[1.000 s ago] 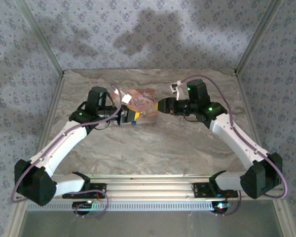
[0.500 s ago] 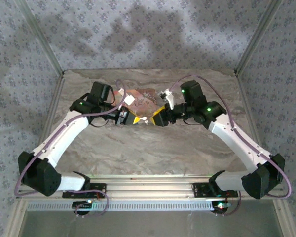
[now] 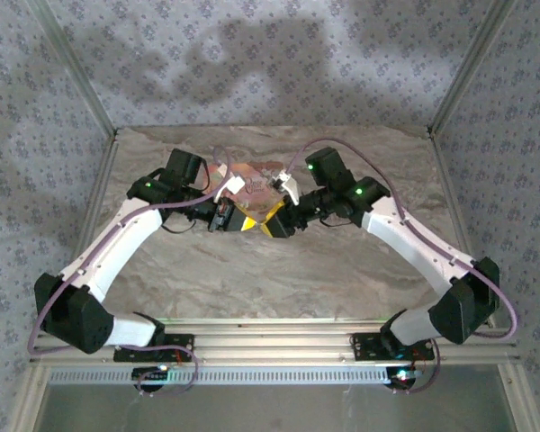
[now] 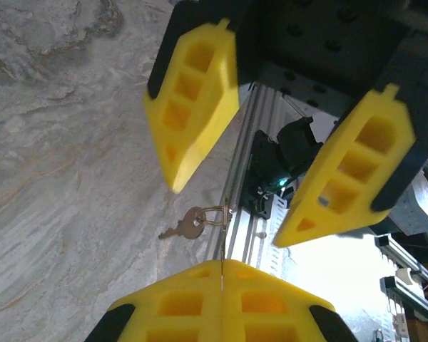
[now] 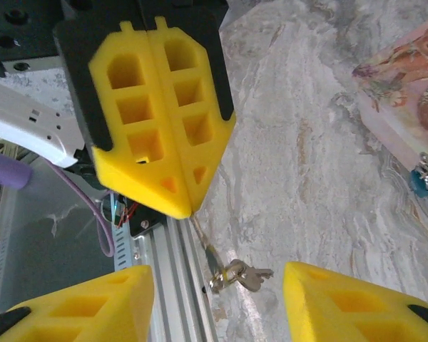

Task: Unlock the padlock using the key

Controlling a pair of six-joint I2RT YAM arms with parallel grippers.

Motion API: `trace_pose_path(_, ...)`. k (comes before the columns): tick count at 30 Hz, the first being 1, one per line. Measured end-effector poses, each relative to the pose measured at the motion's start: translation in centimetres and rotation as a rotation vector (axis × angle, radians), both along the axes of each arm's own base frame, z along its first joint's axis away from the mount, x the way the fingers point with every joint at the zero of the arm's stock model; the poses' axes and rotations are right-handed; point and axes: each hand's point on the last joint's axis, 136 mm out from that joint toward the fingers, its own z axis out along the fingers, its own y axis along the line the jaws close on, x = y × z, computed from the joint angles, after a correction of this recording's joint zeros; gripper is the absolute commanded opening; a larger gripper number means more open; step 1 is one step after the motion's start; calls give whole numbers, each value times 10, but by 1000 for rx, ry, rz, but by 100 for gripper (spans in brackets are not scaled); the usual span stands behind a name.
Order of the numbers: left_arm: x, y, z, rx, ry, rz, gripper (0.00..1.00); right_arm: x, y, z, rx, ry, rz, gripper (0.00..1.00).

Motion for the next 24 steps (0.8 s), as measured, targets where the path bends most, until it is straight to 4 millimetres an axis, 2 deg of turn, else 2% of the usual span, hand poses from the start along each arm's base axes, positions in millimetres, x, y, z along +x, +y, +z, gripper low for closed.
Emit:
trace_pose_path(3, -2, 1, 0, -1, 7, -7, 0, 0, 4, -6, -12, 2, 19, 22)
trace_pose_path(7, 0, 4, -1, -1, 7, -1, 0, 0, 7, -10, -17, 7, 35, 3)
trace_pose_path(8, 0, 5, -1, 0, 8, 2, 0, 0, 8, -10, -18, 4, 38, 0)
trace_pose_path(14, 4, 9, -1, 3, 26, 26, 0, 0, 12, -12, -33, -26, 36, 0)
trace_pose_path(15, 6, 10, -1, 3, 32, 41, 17, 2, 13, -13, -42, -43, 27, 0)
trace_pose_path(17, 12, 14, -2, 1, 45, 82, 35, 6, 18, -14, -52, -101, 3, 0)
trace_pose_path(18, 15, 15, -1, -3, 48, 105, 41, 7, 20, -15, -59, -136, -13, 0)
trace_pose_path(20, 22, 19, 0, 2, 48, 167, 47, 2, 26, -24, -87, -214, -43, 0)
trace_pose_path(24, 35, 34, 4, 36, 59, 362, 51, -6, 31, -50, -167, -353, -121, 0)
